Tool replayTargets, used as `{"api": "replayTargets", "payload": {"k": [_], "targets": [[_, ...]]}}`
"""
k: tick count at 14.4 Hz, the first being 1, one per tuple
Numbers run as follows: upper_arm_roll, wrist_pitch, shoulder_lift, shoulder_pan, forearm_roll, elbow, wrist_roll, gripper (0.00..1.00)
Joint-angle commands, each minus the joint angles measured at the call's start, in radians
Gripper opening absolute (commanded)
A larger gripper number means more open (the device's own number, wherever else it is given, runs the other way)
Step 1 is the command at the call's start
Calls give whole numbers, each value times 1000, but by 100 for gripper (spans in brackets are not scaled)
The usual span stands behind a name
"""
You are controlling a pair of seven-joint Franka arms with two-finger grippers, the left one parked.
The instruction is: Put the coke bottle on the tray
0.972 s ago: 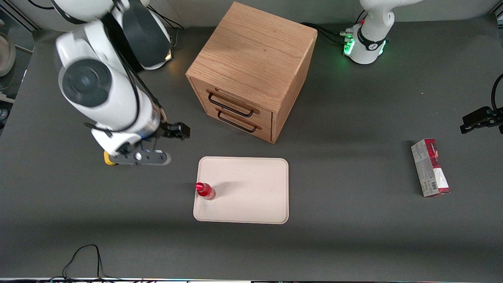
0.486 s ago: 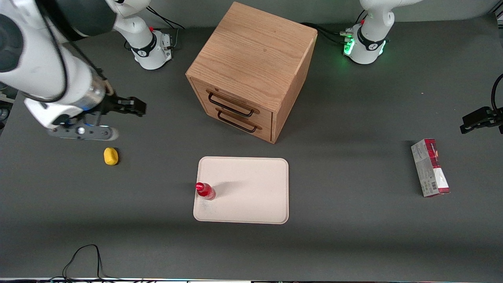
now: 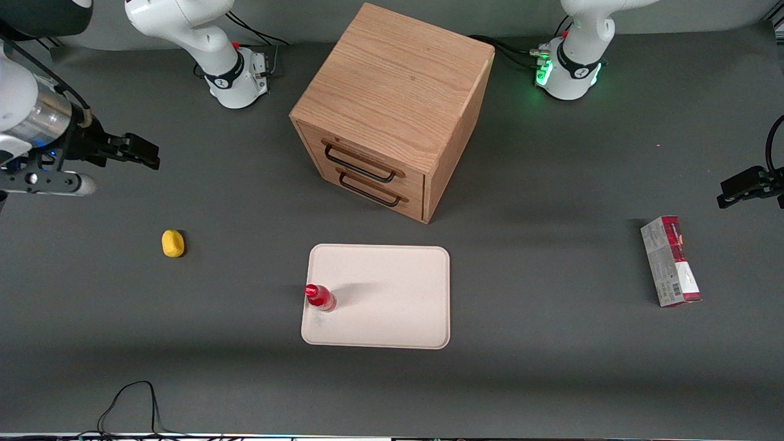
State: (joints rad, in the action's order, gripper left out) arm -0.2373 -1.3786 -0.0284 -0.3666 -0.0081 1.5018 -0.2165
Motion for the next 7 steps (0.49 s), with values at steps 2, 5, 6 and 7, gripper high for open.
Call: {"api": "replayTargets", "payload": {"k": [2, 5, 6, 7], "targets": [[79, -65, 80, 168, -4, 106, 103, 100], [154, -94, 113, 280, -4, 147, 118, 100], [197, -97, 113, 319, -4, 144, 143, 100], [238, -102, 113, 372, -4, 144, 154, 100]]}}
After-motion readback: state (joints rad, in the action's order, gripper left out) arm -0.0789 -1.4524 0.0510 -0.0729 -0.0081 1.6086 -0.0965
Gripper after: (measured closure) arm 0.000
